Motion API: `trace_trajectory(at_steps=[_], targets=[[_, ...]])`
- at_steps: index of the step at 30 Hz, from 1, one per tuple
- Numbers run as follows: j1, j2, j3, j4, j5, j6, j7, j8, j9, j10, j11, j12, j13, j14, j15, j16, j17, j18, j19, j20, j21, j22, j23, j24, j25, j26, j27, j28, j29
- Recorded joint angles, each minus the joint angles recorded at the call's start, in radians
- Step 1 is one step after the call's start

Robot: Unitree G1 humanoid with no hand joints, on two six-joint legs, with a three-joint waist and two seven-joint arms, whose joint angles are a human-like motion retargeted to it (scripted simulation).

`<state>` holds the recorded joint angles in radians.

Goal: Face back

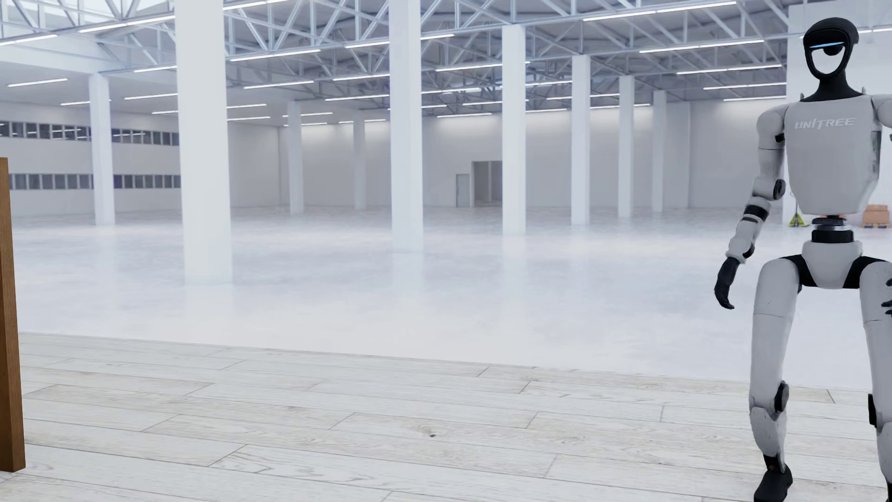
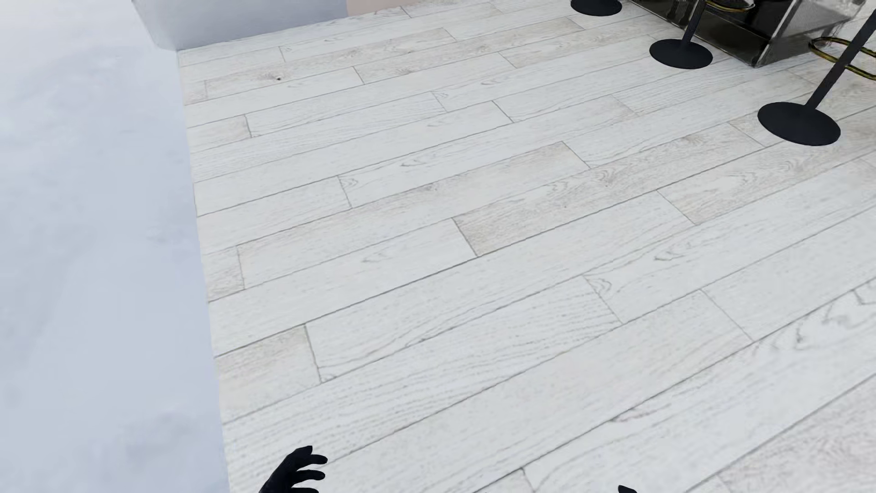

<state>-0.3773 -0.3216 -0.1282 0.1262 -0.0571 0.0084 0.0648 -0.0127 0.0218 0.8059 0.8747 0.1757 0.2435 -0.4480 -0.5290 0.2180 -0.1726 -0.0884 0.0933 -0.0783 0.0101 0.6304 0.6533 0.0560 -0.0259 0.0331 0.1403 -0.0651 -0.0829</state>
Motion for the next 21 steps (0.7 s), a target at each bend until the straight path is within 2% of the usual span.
trace_trajectory(at_steps=[1, 2, 3, 4, 5, 6, 7, 9, 10, 11, 12, 13, 14, 15, 16, 17, 18, 20, 21], targets=[[-0.003, 0.018, -0.005, 0.01, 0.01, -0.017, 0.001, 0.011, 0.004, 0.04, -0.039, -0.046, 0.024, -0.001, -0.032, -0.042, -0.031, -0.002, -0.002, -0.007, 0.001, -0.009, 0.035, -0.011, 0.01, -0.013, -0.025, 0.027, 0.017], [-0.044, 0.034, 0.001, 0.008, 0.027, -0.034, -0.017, 0.033, 0.016, 0.151, -0.058, -0.067, 0.018, 0.064, -0.023, -0.07, -0.039, 0.061, -0.087, -0.043, -0.002, -0.031, 0.082, -0.017, 0.015, -0.032, -0.038, 0.047, 0.014], [-0.094, 0.051, -0.001, -0.007, 0.041, -0.031, -0.052, 0.059, 0.014, 0.23, -0.091, -0.041, 0.011, 0.13, -0.008, -0.08, -0.051, 0.192, -0.069, -0.029, -0.004, -0.02, 0.09, -0.012, 0.015, -0.06, -0.054, 0.037, -0.007], [-0.119, 0.062, 0.002, -0.018, 0.055, -0.026, -0.075, 0.088, 0.011, 0.215, -0.114, -0.01, 0.004, 0.105, 0.001, -0.05, -0.049, 0.267, -0.066, -0.021, 0.006, -0.025, 0.072, -0.001, 0.009, -0.076, -0.063, 0.009, -0.036], [-0.12, 0.07, -0.003, -0.017, 0.075, -0.011, -0.081, 0.117, 0.005, 0.072, -0.132, 0.027, -0.004, -0.03, 0.0, -0.025, -0.035, 0.336, -0.062, 0.048, 0.05, -0.027, 0.046, 0.014, 0.0, -0.086, -0.066, -0.029, -0.071], [-0.073, 0.051, 0.014, -0.007, 0.076, -0.002, -0.091, 0.117, 0.011, 0.021, -0.074, 0.045, -0.012, 0.046, 0.007, 0.002, -0.007, 0.07, -0.049, 0.054, 0.061, 0.01, 0.019, 0.021, -0.008, -0.092, -0.049, -0.048, -0.097], [-0.051, 0.013, 0.004, -0.004, 0.054, -0.012, -0.079, 0.089, 0.01, 0.001, 0.002, 0.051, -0.014, 0.048, 0.037, 0.026, 0.02, -0.012, -0.028, 0.055, 0.059, 0.019, -0.002, 0.022, -0.012, -0.081, -0.027, -0.055, -0.106], [-0.008, -0.013, 0.003, 0.011, -0.019, -0.038, -0.008, 0.01, -0.012, -0.031, -0.031, 0.05, -0.022, 0.034, 0.042, 0.004, 0.031, -0.008, 0.031, 0.028, 0.04, 0.007, -0.011, -0.002, -0.014, -0.043, 0.01, -0.027, -0.072], [0.013, -0.017, -0.013, 0.019, -0.042, -0.05, 0.018, -0.009, -0.006, -0.023, -0.051, 0.01, -0.017, 0.016, 0.019, -0.018, 0.019, -0.01, 0.056, 0.008, 0.011, 0.003, -0.01, -0.018, -0.014, -0.019, 0.002, -0.002, -0.041], [0.024, -0.016, -0.026, 0.031, -0.032, -0.051, 0.024, 0.002, 0.0, -0.007, -0.038, -0.034, -0.01, -0.011, 0.007, -0.042, -0.01, -0.013, 0.044, -0.018, -0.009, -0.036, 0.02, -0.038, -0.015, 0.002, -0.021, 0.028, -0.013], [0.027, -0.008, -0.035, 0.04, -0.014, -0.059, 0.023, 0.024, 0.009, 0.039, -0.031, -0.057, 0.008, -0.01, -0.001, -0.039, -0.024, -0.022, -0.014, -0.049, -0.012, -0.021, 0.019, -0.052, -0.01, -0.008, -0.033, 0.055, 0.002], [-0.011, 0.005, -0.035, 0.05, 0.002, -0.065, 0.008, 0.037, 0.023, 0.146, -0.029, -0.074, 0.02, 0.047, -0.006, -0.052, -0.027, -0.022, -0.063, -0.051, -0.021, -0.019, 0.048, -0.058, 0.0, -0.016, -0.056, 0.072, 0.003], [-0.074, 0.01, -0.024, 0.038, 0.015, -0.059, -0.037, 0.056, 0.021, 0.264, -0.042, -0.051, 0.037, 0.148, -0.002, -0.069, -0.046, 0.062, -0.049, -0.05, -0.002, -0.051, 0.055, -0.059, 0.012, -0.02, -0.074, 0.075, -0.012], [-0.102, 0.019, -0.02, 0.015, 0.037, -0.037, -0.077, 0.081, 0.007, 0.285, -0.074, 0.002, 0.027, 0.172, 0.011, -0.041, -0.044, 0.164, -0.051, -0.023, 0.003, -0.035, 0.066, -0.058, 0.022, -0.031, -0.083, 0.049, -0.035], [-0.105, 0.033, -0.012, -0.015, 0.049, -0.014, -0.093, 0.106, 0.007, 0.231, -0.095, 0.05, 0.006, 0.085, 0.018, -0.013, -0.046, 0.234, -0.048, 0.037, 0.014, -0.026, 0.04, -0.049, 0.027, -0.034, -0.074, 0.018, -0.057], [-0.09, 0.025, 0.001, -0.022, 0.073, 0.022, -0.11, 0.126, 0.0, 0.063, -0.093, 0.076, -0.017, -0.008, 0.011, -0.009, -0.02, 0.234, -0.045, 0.087, 0.05, -0.012, 0.018, -0.03, 0.025, -0.03, -0.066, 0.003, -0.086], [-0.051, 0.015, 0.008, -0.008, 0.061, 0.029, -0.102, 0.111, -0.005, 0.013, -0.069, 0.076, -0.015, 0.027, 0.006, -0.004, 0.008, -0.02, -0.042, 0.052, 0.067, 0.024, 0.012, -0.02, 0.026, -0.019, -0.059, 0.01, -0.106], [-0.016, -0.004, 0.016, 0.012, 0.006, 0.022, -0.039, 0.034, -0.01, -0.006, -0.069, 0.037, 0.011, 0.006, 0.008, -0.03, 0.002, -0.021, -0.04, 0.01, 0.049, -0.003, -0.005, -0.014, 0.034, 0.028, -0.034, 0.02, -0.098], [0.005, 0.003, -0.002, 0.022, 0.011, 0.005, -0.017, 0.05, 0.004, 0.003, -0.061, -0.005, 0.009, 0.001, 0.0, -0.036, 0.004, -0.018, -0.043, -0.007, 0.022, -0.014, 0.035, -0.018, 0.036, 0.036, -0.034, 0.023, -0.084]])
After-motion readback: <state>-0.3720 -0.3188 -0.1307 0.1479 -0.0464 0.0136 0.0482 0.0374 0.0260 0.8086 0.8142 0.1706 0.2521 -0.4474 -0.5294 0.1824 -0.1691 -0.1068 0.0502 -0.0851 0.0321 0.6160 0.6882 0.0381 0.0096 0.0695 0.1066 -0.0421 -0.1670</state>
